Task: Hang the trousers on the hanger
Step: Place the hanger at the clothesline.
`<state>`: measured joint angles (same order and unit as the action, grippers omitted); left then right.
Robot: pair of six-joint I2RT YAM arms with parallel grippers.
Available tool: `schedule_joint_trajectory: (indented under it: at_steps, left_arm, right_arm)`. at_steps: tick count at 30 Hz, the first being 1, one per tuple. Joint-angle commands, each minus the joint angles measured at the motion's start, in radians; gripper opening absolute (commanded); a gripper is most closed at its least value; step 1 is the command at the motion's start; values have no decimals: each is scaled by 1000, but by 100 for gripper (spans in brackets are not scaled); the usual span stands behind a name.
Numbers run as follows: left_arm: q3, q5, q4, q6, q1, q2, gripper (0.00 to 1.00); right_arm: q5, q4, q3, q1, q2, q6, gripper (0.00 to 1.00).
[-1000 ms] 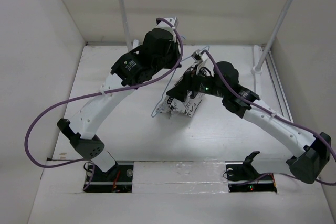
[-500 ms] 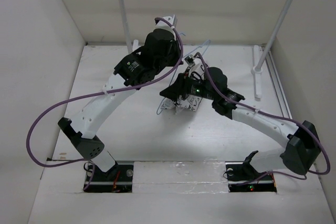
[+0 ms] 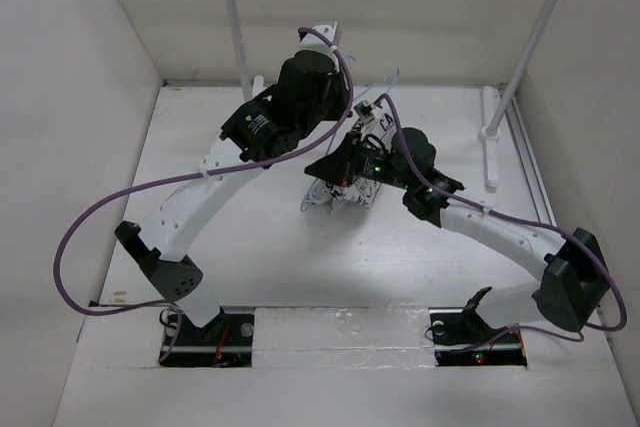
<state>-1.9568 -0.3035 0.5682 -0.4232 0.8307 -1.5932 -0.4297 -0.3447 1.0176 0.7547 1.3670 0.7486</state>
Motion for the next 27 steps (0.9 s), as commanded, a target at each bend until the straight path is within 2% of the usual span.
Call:
schedule_joint_trajectory:
  at_steps: [1,2,4,5,8,11,17,22,27]
  left_arm:
    - [-172,-26,-85,55,1,-25,1]
    - [-198,-16,-77,70,1,-40,17]
    - [-234,9,-90,92,1,-53,36]
    - [-238,7,-106,93,1,-51,50]
    - [-293,18,-102,109,1,-70,61]
    - [-344,10,-97,116,1,-88,66]
    - [-298,15,-97,115,1,-62,64]
    - [-82,63,-151,78,1,25,62]
    - [90,93,-202,40,1,98,60]
  right_arm:
    - [3,-48,102,-50,-89,-20,4]
    - [-9,-1,127,-67,-100,-20,0]
    - [-29,13,139,-106,-126,-25,0]
    - [-61,38,145,-156,-134,-26,0]
    - [-110,65,147,-251,-161,-35,0]
    - [-183,81,162,-323,-169,-46,0]
    - [-439,107,323,-580,-108,-75,0]
    - [-549,66,410,-764,-28,-55,0]
    - [-606,-76,496,-812,102,46,0]
